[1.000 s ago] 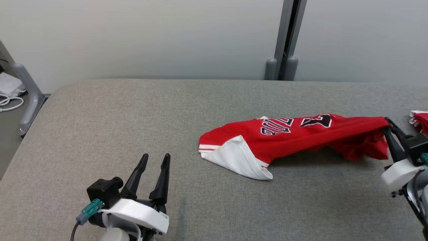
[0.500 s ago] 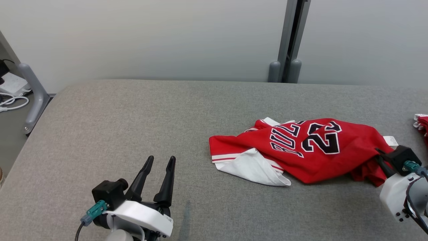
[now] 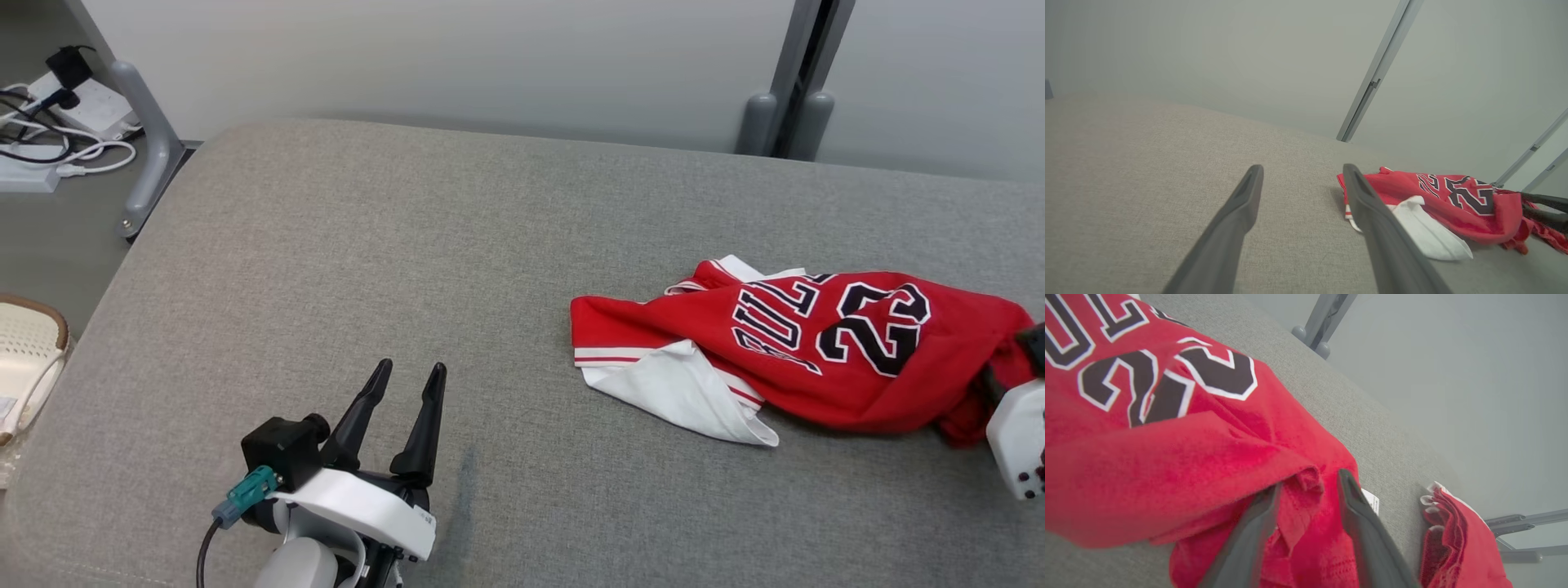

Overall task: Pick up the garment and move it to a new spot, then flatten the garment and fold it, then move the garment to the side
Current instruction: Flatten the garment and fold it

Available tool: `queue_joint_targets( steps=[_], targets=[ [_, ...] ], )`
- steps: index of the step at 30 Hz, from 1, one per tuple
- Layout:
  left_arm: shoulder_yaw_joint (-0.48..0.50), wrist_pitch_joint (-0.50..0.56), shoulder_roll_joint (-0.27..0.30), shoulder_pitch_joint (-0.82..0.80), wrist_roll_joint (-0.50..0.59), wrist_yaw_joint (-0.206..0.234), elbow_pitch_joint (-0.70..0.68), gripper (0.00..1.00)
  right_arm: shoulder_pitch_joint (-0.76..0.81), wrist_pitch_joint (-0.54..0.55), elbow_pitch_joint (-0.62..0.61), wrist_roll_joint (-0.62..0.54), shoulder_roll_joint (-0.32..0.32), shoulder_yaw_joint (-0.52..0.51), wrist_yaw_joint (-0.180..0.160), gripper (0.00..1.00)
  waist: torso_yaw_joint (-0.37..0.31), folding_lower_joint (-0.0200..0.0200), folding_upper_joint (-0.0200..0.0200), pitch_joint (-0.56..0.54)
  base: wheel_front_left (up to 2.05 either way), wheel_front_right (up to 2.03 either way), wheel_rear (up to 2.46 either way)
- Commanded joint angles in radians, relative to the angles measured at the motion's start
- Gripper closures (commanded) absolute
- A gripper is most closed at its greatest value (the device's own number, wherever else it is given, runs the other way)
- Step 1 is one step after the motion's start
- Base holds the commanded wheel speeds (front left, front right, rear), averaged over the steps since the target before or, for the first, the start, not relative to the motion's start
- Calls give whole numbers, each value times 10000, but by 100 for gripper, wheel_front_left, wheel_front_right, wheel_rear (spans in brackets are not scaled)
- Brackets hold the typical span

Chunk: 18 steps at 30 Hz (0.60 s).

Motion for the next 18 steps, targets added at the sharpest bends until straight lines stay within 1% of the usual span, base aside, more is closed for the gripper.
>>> queue_joint_targets(
  steps=[1,5,9,15,18],
  targets=[
    [0,-2,46,-85,45,-13,20,0,-212,-255,560,-80,245,-57,-5,0,119,0,0,124,0,0,0],
    [71,-2,45,-26,49,-13,74,0,-425,-346,1490,-46,805,116,-3,0,-56,0,0,56,0,0,0],
    [165,-4,42,-96,58,-13,37,0,-826,-534,1963,-109,991,268,-5,0,-452,0,0,-29,0,0,0],
    [298,-2,46,-123,36,-13,-24,0,-1095,-1273,2032,131,1236,61,-5,0,-1108,0,0,-162,0,0,0],
    [336,-2,49,-79,17,-13,-27,0,-944,-1459,1871,387,1343,-126,-3,0,-1268,0,0,-227,0,0,0]
  ],
)
